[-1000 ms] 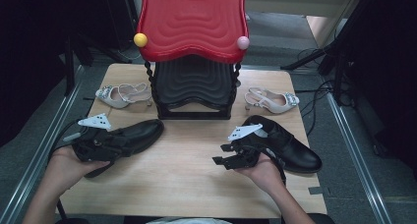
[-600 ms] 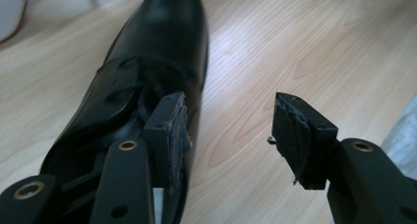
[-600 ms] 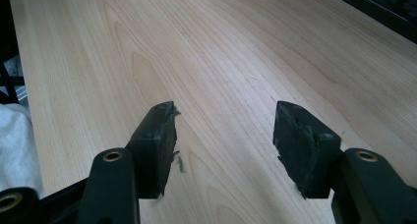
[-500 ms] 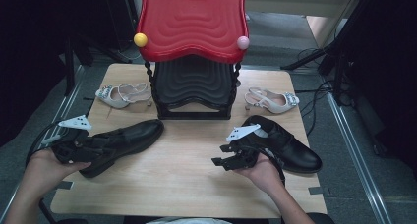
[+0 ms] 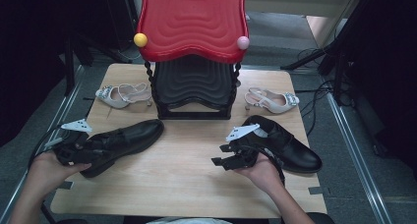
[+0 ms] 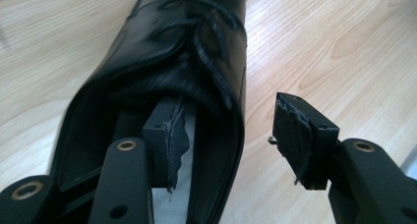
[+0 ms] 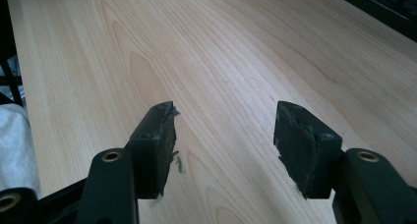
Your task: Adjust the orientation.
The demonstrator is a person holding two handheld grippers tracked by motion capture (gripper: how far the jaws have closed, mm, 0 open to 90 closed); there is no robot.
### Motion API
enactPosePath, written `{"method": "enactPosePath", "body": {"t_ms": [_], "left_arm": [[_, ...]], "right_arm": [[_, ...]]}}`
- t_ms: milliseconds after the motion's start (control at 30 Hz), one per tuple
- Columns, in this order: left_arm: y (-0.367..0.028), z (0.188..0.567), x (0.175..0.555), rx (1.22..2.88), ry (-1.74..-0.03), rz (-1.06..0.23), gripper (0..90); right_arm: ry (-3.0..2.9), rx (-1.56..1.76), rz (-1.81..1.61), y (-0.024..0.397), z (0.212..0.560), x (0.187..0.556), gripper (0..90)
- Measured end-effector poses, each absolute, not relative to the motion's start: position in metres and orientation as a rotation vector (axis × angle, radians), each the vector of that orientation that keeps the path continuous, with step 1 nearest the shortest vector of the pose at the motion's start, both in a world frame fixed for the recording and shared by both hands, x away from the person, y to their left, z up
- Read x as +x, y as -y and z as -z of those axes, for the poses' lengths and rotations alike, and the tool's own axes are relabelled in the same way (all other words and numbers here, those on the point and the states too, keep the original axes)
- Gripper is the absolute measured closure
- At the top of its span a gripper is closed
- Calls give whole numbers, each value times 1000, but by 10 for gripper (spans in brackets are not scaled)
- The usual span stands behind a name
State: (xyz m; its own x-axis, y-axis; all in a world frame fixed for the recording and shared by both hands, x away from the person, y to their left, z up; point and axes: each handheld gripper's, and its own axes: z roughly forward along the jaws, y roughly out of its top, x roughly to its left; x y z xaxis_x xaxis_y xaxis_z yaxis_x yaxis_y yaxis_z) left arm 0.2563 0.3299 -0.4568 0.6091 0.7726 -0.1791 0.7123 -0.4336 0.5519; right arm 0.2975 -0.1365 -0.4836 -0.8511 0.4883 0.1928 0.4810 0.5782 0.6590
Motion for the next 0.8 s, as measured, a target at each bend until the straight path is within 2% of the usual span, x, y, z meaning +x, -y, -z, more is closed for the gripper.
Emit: {"method": "enactPosePath", "body": {"t_ms": [167, 300, 333, 600, 800], "left_arm": [[-320, 466, 266, 2243, -1157, -112, 479], [-314, 473, 273, 2252, -1143, -133, 541], [-315, 474, 274, 2240, -1152, -124, 598], [-318, 475, 279, 2195, -1156, -29, 782], [-315, 471, 279, 2197, -1151, 10, 823]], "right_arm": [[-2786, 847, -1150, 135, 485, 297, 423], [-2792, 845, -1144, 133, 486, 297, 424], [-2796, 849, -1140, 132, 486, 296, 423], [-2786, 851, -1149, 133, 486, 297, 425], [-2769, 864, -1165, 136, 485, 298, 424]]}}
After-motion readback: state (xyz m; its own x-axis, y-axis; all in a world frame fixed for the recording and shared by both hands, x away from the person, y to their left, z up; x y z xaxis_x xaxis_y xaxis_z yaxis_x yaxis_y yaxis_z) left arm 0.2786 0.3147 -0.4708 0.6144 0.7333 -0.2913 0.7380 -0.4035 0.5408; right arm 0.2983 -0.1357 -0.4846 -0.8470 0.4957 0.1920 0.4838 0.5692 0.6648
